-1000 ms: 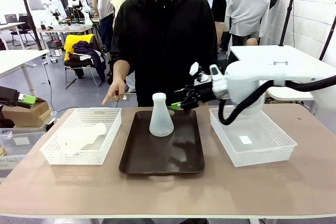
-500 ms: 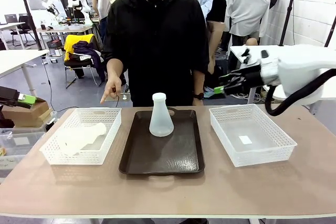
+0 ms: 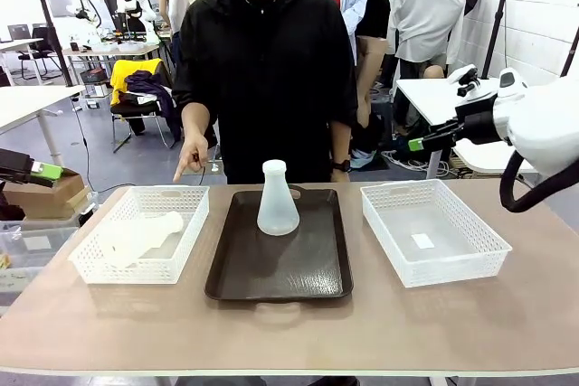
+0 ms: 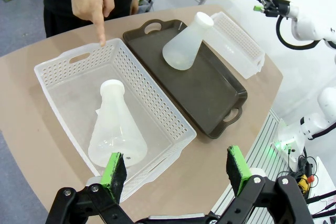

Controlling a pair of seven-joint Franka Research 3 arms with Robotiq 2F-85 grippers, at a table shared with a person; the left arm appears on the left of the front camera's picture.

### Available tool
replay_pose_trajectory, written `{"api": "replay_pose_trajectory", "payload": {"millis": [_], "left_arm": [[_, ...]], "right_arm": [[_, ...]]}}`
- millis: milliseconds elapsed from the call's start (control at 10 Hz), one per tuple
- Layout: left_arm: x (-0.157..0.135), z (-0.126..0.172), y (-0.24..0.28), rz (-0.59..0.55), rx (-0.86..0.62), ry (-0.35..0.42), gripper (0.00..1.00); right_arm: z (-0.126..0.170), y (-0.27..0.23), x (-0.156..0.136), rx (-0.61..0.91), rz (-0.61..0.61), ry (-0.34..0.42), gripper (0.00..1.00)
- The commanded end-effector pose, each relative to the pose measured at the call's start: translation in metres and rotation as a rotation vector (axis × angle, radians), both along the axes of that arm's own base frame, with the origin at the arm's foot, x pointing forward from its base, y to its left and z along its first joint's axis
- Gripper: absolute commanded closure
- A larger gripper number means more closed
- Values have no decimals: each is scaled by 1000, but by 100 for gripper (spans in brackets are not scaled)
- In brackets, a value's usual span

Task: Prepare the laboratory tools.
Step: Pick up the Big flask that the person points to.

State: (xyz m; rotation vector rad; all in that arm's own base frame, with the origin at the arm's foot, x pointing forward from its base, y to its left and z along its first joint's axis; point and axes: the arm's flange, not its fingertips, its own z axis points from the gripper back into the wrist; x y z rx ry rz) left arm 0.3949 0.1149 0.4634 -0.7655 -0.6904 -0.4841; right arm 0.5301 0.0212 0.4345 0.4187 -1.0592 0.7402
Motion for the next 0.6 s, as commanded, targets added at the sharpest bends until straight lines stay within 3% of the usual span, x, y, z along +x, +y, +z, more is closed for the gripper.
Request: {"api": "replay_pose_trajectory", "payload": {"millis": [0,200,300,400,500], "left_arm": [[-1,1,1,-6,-11,-6,0],[-1,1,1,-6,-11,-6,0],[0,0,0,0,0,0,0],[5,19,-13,-10,80,10,0],[15,45,-34,-40,171,-34,0]], "right_arm": [[5,2,-15,15,-14,13,0],[3,5,-14,16,-20,-12,0],[-1,1,-8,3,-9,14,0],[-1,1,-8,3,-9,14,0],[-1,1,-8,3,-9,14,0]]}}
